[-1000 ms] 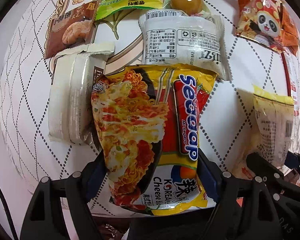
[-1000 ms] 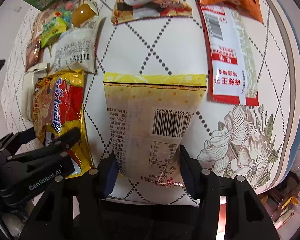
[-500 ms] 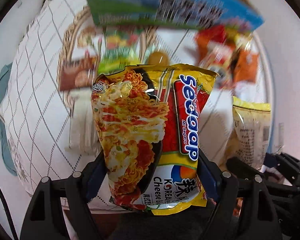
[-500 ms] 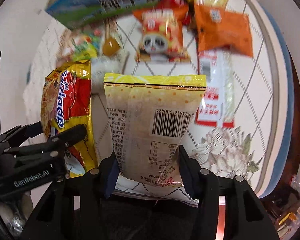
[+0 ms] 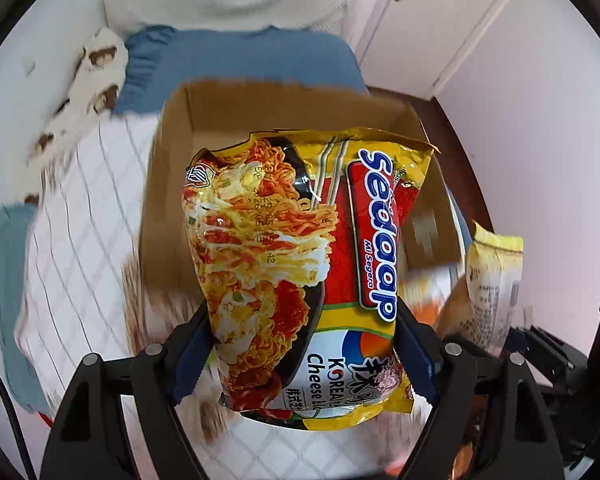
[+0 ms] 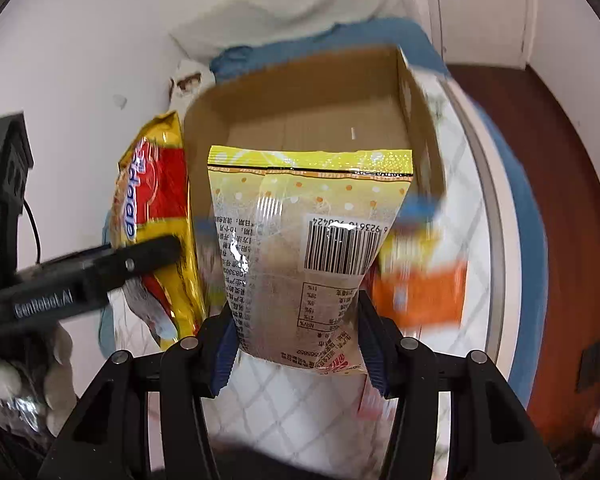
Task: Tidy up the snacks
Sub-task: 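Carry both bags into the cardboard box and open both tools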
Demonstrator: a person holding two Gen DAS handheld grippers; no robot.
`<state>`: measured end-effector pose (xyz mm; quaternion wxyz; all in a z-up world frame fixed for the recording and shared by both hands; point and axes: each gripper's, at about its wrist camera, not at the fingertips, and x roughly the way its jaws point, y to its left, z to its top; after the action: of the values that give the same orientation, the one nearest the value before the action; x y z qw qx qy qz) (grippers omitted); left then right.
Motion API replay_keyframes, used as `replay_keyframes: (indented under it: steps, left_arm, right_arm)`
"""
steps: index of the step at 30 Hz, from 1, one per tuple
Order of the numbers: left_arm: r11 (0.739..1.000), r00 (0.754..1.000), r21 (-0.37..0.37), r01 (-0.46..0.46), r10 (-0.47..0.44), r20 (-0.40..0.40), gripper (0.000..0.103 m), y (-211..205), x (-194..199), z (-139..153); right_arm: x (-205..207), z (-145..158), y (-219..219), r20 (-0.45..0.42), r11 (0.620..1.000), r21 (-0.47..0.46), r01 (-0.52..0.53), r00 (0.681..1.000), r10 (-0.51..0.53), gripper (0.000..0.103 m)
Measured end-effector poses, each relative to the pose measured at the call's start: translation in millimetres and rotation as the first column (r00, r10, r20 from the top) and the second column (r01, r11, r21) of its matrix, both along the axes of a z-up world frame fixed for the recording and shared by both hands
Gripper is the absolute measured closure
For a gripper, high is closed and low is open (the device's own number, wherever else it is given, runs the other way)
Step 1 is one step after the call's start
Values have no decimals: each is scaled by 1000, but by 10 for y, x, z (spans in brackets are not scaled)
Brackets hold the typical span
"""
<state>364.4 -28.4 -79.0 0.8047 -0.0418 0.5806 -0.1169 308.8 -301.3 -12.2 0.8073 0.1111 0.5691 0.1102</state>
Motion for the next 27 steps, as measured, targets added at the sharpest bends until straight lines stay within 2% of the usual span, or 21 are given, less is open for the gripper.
replay_keyframes:
  steps: [3,7,11,14,19,24,26,27]
  left_arm:
    - [999,999,22,-25,25,-22,22,-50,562,-102]
    - [998,995,57,-30,35,-92,22,-40,1150,-442]
    - [996,981,80,-35,50,-190,22,-32,1561,-862]
    - [995,974,103,-7,30,-225,22,-100,1715,-1047]
    - [994,964,111,1,29,-263,22,-164,1868,-1244]
    - [993,953,121,11,27,-303,21,-275,1949,-1397]
    - [991,952,128,29,11,-307,21,-319,1987,-1462]
    - [991,954,130,27,13,-301,17,-311,2022,-1487]
  right_arm:
    - [514,6,-87,21,1000,-17,-8,1000,9,47]
    - [1133,-112,-87,-1,998,-46,-36,999,36,47]
    - [1611,-366,-28,-63,994,-70,-80,995,75,47]
    - [1970,-682,15,-116,991,-85,-102,989,91,47]
    - [2165,-994,67,-190,984,-107,-146,974,124,47]
    - [2163,-1276,-29,-254,979,-112,-173,957,141,46]
    - [2293,-1378,56,-283,983,-99,-157,951,124,37]
    - [2309,-1394,25,-290,984,-97,-151,950,117,20]
